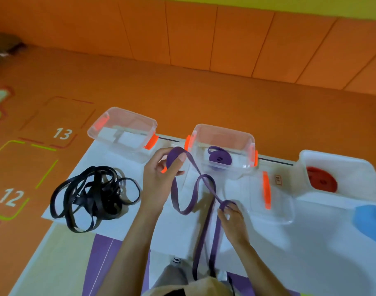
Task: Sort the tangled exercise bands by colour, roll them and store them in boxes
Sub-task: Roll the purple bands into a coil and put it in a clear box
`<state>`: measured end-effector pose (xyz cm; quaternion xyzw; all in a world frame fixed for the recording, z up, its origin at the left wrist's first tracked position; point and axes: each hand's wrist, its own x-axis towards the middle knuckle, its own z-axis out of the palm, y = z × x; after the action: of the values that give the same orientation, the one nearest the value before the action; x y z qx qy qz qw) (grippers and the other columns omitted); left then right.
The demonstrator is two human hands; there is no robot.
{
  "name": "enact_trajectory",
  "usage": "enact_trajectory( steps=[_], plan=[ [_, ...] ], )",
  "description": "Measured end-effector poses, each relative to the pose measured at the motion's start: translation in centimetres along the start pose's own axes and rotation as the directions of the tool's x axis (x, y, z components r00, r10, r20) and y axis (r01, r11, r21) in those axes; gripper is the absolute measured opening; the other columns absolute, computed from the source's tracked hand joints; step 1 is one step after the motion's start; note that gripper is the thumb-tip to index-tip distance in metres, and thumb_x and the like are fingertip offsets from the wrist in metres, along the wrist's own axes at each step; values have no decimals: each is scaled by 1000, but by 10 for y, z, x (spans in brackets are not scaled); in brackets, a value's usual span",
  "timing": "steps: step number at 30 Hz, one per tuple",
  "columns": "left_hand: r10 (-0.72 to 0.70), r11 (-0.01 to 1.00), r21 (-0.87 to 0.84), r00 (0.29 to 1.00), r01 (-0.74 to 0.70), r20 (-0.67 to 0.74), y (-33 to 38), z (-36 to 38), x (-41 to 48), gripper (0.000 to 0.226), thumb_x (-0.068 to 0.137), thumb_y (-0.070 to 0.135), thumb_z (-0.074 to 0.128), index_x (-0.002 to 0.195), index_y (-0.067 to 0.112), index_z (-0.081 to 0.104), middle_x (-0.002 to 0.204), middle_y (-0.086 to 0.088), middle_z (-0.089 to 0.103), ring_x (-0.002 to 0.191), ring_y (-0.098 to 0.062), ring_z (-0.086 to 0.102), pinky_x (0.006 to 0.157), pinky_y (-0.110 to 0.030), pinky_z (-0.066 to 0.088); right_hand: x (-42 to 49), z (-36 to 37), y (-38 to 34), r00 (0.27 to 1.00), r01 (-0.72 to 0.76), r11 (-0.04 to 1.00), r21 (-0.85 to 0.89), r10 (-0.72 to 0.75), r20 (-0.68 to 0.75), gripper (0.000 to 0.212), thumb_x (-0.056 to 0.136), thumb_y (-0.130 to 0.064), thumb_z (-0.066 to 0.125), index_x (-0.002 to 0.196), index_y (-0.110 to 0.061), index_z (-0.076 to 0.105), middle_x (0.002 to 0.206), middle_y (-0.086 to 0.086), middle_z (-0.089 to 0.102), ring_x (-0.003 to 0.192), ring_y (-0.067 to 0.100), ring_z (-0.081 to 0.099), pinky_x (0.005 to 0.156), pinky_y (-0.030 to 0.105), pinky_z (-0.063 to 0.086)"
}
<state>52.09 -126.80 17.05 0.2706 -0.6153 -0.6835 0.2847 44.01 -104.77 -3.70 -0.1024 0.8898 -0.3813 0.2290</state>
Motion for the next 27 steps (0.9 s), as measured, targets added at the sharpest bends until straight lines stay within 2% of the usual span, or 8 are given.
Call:
enact_trajectory(
  steps=[6, 10, 12, 15, 18, 21, 24, 27],
  plan=[
    [20, 986, -165, 1000, -22, -14, 18, -18, 44, 10, 93, 31, 80, 99, 25, 75, 107, -18, 76, 99, -33, 77, 80, -29, 64, 5, -20, -50, 905, 66, 994, 87, -22, -424, 19, 100, -11, 66, 119, -9, 70, 129, 6, 66, 110, 26, 67, 88, 26, 51],
    [12, 976, -217, 999, -3, 41, 22, -29, 59, 15, 85, 37, 83, 96, 28, 76, 106, -19, 75, 97, -37, 77, 85, -40, 65, 12, -35, -97, 856, 200, 970, 140, -104, -506, 25, 101, -13, 67, 126, -12, 69, 126, -5, 68, 117, 17, 65, 96, 35, 56],
    [-2, 976, -219, 998, 16, 64, 20, -30, 63, 15, 88, 32, 83, 98, 24, 76, 99, -9, 76, 96, -37, 76, 84, -41, 65, 14, -38, -116, 859, 231, 963, 139, -135, -494, 23, 100, -15, 67, 123, -15, 70, 117, -16, 68, 108, 14, 69, 90, 31, 58],
    [9, 991, -135, 994, 5, 105, 13, -32, 67, 13, 94, 24, 81, 104, 19, 75, 94, 3, 75, 99, -41, 71, 88, -54, 62, 16, -32, -127, 871, 231, 973, 21, -197, -451, 16, 97, -13, 70, 114, -11, 72, 107, -4, 76, 93, 14, 73, 80, 26, 60],
    [8, 995, -96, 990, 5, 140, 10, -34, 68, 14, 93, 25, 81, 103, 17, 75, 96, -6, 75, 99, -44, 68, 93, -67, 56, 9, -14, -116, 898, 210, 972, -101, -233, -372, 13, 93, -6, 72, 105, -10, 75, 96, 0, 76, 81, 13, 68, 73, 8, 49],
    [-11, 995, -98, 986, 27, 165, 8, -38, 69, 9, 95, 22, 80, 100, 17, 76, 94, -9, 75, 94, -43, 70, 91, -65, 58, -2, 0, -93, 936, 161, 971, -179, -207, -284, 8, 93, -9, 73, 100, -10, 75, 90, 1, 76, 75, 16, 68, 68, 8, 46],
    [-46, 994, -85, 978, 65, 205, 2, -41, 72, 6, 94, 21, 81, 97, 18, 76, 88, -1, 74, 82, -27, 70, 92, -61, 61, -12, 3, -69, 970, 54, 970, -237, -107, -220, 9, 95, -16, 73, 100, -10, 78, 90, 2, 78, 72, 11, 68, 61, 1, 43],
    [-96, 989, -78, 954, 123, 283, -2, -41, 74, 10, 91, 18, 84, 89, 21, 75, 93, -1, 77, 83, -17, 75, 82, -58, 65, -14, 4, -53, 992, -112, 940, -322, 89, -84, 19, 98, -23, 67, 110, -11, 76, 100, 6, 79, 90, 23, 74, 75, 19, 57]
  ],
)
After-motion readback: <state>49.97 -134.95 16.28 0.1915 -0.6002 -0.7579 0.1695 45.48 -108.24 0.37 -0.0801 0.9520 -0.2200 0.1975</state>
